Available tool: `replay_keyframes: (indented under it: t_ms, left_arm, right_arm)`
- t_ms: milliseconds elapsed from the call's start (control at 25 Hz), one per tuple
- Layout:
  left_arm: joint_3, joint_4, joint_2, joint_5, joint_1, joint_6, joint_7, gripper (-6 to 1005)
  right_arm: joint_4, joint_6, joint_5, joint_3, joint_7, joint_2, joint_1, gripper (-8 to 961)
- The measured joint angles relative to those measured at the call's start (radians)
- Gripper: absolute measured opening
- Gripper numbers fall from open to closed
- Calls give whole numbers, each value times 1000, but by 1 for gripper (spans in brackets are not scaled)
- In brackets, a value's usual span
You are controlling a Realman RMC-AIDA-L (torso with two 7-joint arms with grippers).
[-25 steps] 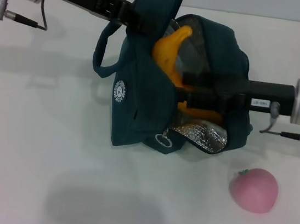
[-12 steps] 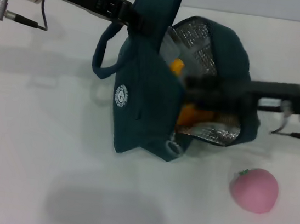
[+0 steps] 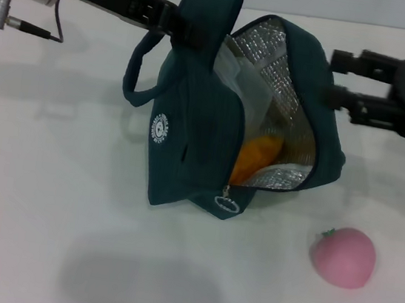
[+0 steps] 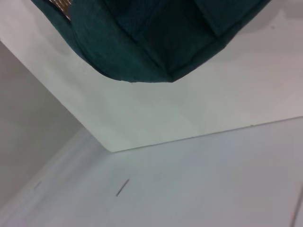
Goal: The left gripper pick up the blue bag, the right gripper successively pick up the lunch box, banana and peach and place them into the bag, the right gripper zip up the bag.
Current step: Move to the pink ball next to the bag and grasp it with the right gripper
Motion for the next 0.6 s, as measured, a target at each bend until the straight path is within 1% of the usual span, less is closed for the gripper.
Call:
replay_keyframes:
  t_ms: [80, 200, 240, 280, 320, 360, 440, 520, 600]
  left_arm:
    - [0, 0, 2, 0, 4, -15, 0, 48]
    - [0, 0, 3, 1, 9, -30, 0, 48]
    - [0, 0, 3, 1, 14, -32, 0, 48]
    - [0, 0, 4, 1, 16, -33, 0, 48]
    - [0, 0, 5, 1, 20, -34, 0, 48]
    - [0, -2, 7, 2, 24, -35, 0, 48]
    - [0, -3, 8, 2, 29, -38, 0, 48]
    - [0, -3, 9, 2, 31, -39, 0, 48]
    - [0, -3, 9, 2, 32, -40, 0, 48]
  right_arm:
    - [-89, -12, -22, -2, -2, -10, -37, 750]
    - [-255, 13, -96, -3, 73, -9, -105, 750]
    - [-350, 21, -161, -7, 140, -1, -128, 751]
    - [-415, 22, -223, -9, 184, 7, -141, 751]
    - [-493, 22, -291, -12, 235, 20, -153, 751]
    - [-589, 17, -399, -22, 302, 39, -167, 751]
    - [-689, 11, -512, -62, 388, 53, -183, 751]
    - [-745, 9, -583, -126, 459, 50, -192, 751]
    - [-762, 9, -641, -175, 508, 46, -189, 751]
